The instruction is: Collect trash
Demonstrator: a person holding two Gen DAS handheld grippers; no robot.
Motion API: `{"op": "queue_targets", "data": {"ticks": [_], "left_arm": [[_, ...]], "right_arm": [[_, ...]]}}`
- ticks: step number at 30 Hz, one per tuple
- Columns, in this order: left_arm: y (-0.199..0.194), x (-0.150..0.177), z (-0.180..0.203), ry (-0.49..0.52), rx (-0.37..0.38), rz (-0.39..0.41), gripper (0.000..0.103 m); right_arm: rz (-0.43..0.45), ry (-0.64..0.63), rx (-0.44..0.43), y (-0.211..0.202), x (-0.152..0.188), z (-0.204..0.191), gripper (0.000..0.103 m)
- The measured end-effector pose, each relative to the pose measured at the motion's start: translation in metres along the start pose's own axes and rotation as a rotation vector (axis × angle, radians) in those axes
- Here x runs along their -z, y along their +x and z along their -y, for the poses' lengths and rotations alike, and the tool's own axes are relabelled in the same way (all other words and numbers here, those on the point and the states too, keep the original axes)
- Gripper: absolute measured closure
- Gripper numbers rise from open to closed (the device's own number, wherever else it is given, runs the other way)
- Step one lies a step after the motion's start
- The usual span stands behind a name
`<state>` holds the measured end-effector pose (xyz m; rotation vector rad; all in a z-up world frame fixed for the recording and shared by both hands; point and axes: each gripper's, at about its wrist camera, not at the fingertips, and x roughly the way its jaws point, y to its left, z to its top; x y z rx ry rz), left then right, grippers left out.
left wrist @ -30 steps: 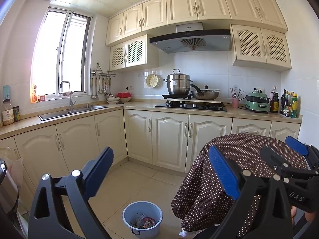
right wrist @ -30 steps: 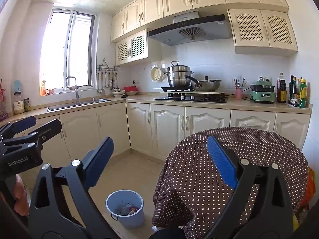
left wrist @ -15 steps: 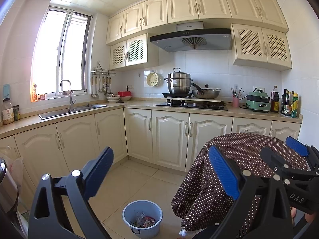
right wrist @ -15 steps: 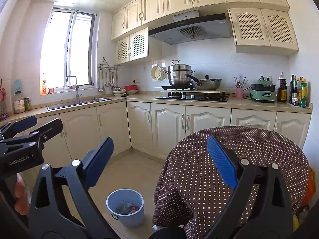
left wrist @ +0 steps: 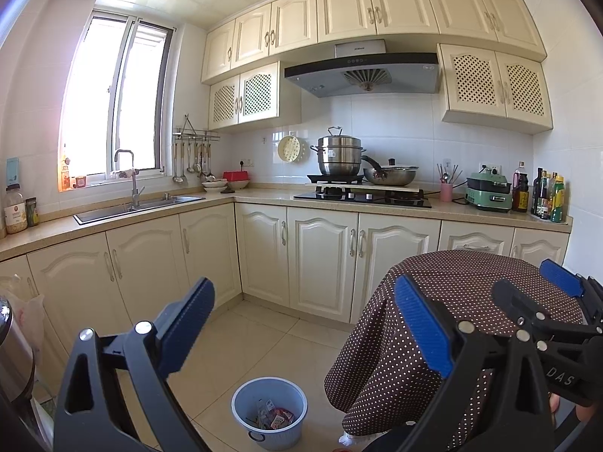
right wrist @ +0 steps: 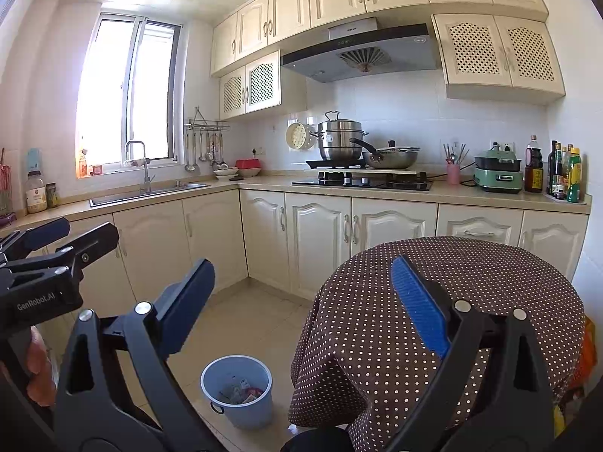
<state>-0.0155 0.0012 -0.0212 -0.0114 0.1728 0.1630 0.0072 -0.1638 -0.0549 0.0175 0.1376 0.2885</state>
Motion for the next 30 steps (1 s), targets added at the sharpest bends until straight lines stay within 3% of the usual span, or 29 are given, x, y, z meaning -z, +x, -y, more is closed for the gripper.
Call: {"op": "queue_targets", "data": {"ticks": [30], "left_arm": [[0.0045, 0.0047, 0.0027, 0.001, 0.0, -0.017, 0.008]], "right_arm": [[-0.012, -0.003, -0.003, 0.0017, 0.0027, 0.0005, 0.01]]}}
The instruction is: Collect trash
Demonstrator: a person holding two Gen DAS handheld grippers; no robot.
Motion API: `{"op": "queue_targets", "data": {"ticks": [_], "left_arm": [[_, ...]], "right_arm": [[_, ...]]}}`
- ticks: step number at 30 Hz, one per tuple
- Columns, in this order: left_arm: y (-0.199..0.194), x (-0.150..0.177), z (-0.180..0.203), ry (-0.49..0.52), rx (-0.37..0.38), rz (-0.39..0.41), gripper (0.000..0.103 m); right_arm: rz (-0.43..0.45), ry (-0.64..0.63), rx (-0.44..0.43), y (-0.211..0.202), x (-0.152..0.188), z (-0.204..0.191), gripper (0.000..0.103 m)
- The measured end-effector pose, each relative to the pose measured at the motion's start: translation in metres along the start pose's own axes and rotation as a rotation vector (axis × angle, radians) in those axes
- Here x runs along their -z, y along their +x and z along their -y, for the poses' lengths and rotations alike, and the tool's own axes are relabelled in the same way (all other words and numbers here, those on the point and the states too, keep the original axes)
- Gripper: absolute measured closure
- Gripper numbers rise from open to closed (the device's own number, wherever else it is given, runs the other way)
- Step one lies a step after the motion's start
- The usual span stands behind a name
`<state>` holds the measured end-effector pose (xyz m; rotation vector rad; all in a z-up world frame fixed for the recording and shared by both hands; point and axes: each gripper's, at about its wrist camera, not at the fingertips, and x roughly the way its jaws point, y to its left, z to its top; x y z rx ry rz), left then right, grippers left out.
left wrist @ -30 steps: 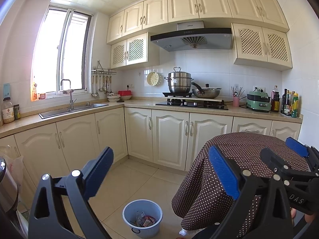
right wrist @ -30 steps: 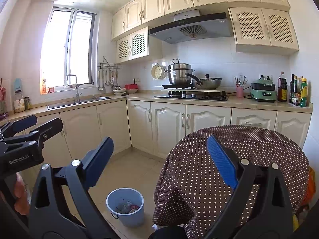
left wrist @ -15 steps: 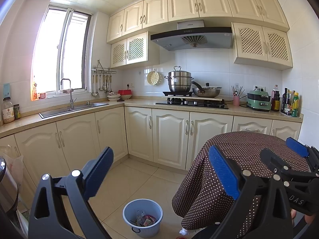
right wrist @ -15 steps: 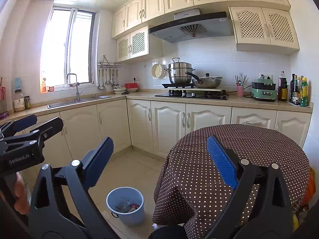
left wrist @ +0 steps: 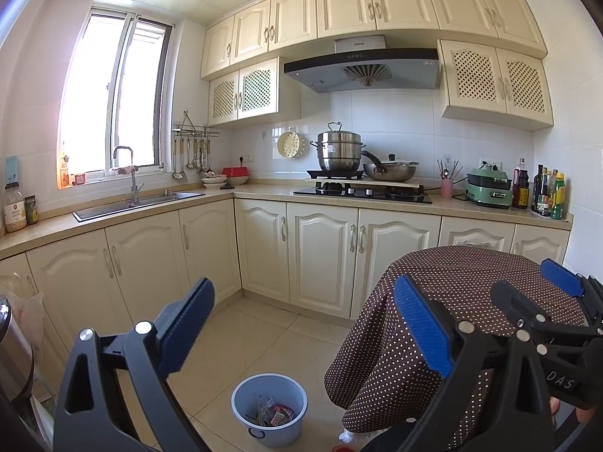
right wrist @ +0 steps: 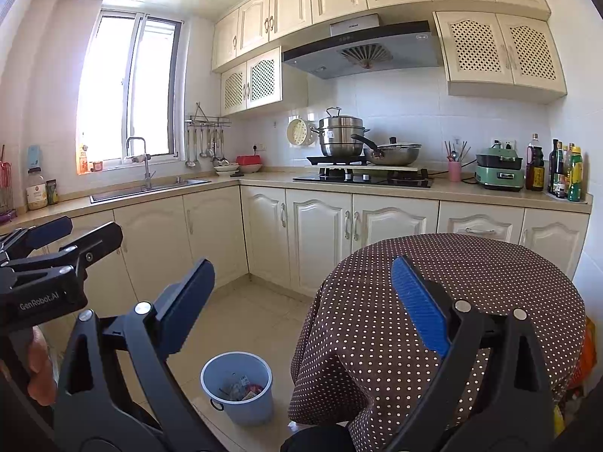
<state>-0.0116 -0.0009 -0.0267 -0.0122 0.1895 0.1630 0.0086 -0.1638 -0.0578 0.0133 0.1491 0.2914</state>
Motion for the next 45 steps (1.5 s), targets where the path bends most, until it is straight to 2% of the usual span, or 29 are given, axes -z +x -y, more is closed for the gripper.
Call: {"op": "queue_targets", "data": {"ticks": [45], "left_arm": [[0.01, 0.008, -0.013, 0.007, 0.001, -0.03, 0.008]], "right_arm": [[-0.032, -0.015, -0.026, 0.004, 0.01, 0.003, 0.009]]}}
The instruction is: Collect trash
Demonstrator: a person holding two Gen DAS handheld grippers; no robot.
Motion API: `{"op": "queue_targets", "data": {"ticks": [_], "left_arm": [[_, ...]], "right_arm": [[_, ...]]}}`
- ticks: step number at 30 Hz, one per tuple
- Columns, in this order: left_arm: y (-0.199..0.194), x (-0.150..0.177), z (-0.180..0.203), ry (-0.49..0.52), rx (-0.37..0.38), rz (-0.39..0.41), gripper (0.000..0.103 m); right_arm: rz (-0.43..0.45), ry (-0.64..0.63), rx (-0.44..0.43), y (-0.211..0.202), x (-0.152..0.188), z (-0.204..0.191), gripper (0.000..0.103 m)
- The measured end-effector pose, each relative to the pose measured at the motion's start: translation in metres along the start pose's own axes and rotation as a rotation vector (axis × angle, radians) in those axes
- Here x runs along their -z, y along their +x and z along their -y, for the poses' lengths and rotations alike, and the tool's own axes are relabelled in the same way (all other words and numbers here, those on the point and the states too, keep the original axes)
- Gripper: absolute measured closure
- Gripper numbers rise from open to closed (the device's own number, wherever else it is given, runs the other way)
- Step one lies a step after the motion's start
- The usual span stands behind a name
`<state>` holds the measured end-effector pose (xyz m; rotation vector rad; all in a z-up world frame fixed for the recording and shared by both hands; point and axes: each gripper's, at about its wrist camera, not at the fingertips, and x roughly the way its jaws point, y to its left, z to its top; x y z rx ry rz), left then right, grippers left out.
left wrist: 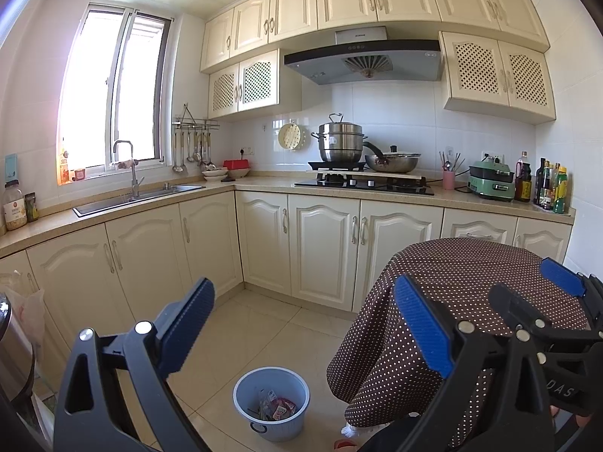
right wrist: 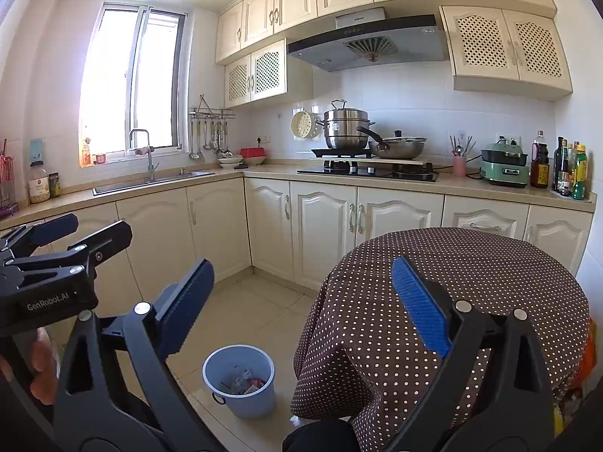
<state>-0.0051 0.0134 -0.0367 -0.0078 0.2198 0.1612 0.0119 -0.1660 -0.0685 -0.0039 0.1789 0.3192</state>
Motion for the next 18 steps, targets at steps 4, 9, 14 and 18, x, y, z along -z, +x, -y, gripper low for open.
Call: {"op": "queue_targets", "data": {"ticks": [4, 9, 14, 18], "left_arm": [[0.0026, -0.0027, -0.0003, 0.0, 0.0, -0.002, 0.008], [0.0023, -0.0021, -0.0013, -0.001, 0.0, -0.004, 0.008], [0.0025, -0.0011, -0.0019, 0.0, -0.001, -0.01, 0.008], [0.0037, 0.0019, -0.003, -0.001, -0.004, -0.016, 0.008]], "right_arm": [[-0.005, -0.001, -0.002, 0.0012, -0.0003, -0.0016, 0.009], [-0.006, -0.001, -0.002, 0.0025, -0.0014, -0.0006, 0.009], [-0.01, -0.004, 0.002, 0.0039, -0.0009, 0.0002, 0.009], [-0.017, 0.003, 0.008, 0.0074, -0.0013, 0.0031, 0.009]]}}
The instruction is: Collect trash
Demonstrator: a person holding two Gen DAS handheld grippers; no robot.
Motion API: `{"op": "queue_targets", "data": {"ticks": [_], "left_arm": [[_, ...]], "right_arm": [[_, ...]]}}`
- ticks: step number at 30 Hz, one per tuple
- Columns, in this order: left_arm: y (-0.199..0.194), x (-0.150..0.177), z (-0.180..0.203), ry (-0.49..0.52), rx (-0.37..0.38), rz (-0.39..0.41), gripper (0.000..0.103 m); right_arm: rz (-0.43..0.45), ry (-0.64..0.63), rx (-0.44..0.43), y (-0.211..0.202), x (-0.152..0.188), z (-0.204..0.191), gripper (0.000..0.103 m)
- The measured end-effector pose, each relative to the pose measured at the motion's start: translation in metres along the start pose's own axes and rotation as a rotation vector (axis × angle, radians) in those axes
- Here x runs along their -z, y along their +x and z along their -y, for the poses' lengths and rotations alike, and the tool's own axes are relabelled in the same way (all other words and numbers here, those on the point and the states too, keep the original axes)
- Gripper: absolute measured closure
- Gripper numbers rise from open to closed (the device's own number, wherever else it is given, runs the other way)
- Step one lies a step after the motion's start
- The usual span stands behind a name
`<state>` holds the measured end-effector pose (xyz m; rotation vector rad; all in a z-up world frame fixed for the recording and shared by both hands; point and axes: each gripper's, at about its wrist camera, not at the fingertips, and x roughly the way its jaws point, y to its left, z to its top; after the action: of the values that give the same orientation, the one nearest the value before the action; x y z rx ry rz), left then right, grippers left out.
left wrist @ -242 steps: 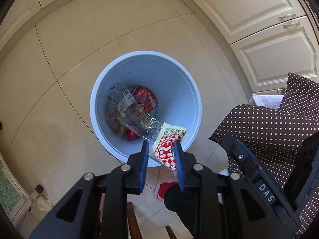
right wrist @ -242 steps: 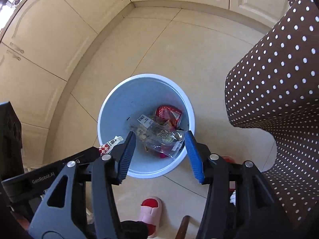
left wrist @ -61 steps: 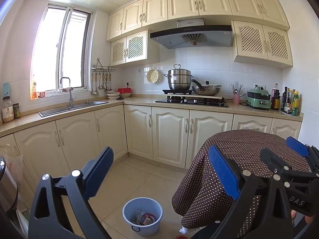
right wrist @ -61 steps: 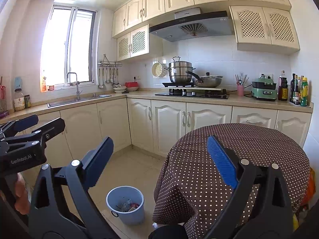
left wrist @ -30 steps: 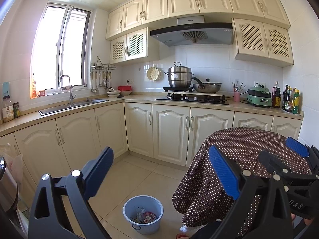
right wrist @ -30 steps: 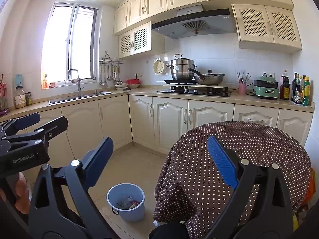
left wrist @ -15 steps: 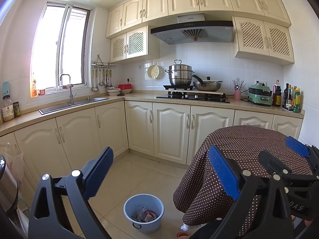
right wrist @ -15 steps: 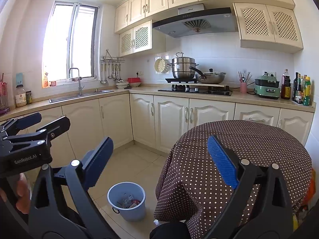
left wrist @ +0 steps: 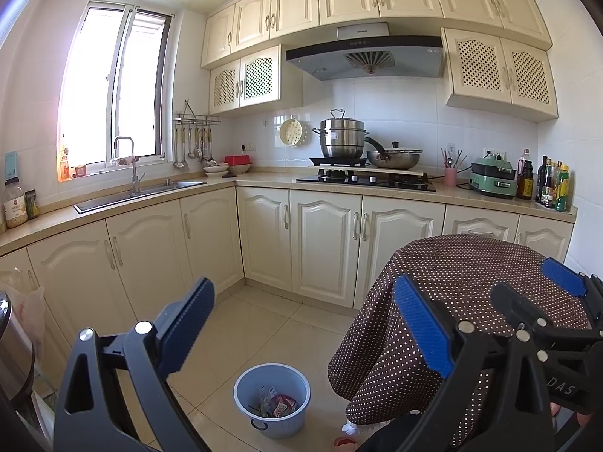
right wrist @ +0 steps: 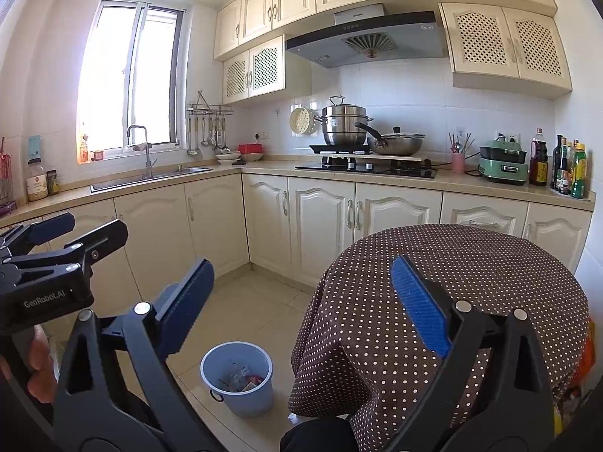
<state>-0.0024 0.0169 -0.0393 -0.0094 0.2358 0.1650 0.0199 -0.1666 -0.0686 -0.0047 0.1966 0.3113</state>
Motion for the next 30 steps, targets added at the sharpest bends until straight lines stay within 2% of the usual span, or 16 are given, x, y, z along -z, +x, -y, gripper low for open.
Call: {"op": "queue_targets", "data": {"ticks": [23, 30], "left_arm": [[0.013, 0.0, -0.004, -0.002, -0.003, -0.028, 0.008], [0.025, 0.006, -0.008, -0.003, -0.016, -0.055, 0.008]], "right_arm": [[-0.012, -0.004, 0.016, 0.007, -0.001, 0.008, 0.009], [-0.042, -0.042, 0.113, 0.025, -0.001, 0.04, 0.009]]}}
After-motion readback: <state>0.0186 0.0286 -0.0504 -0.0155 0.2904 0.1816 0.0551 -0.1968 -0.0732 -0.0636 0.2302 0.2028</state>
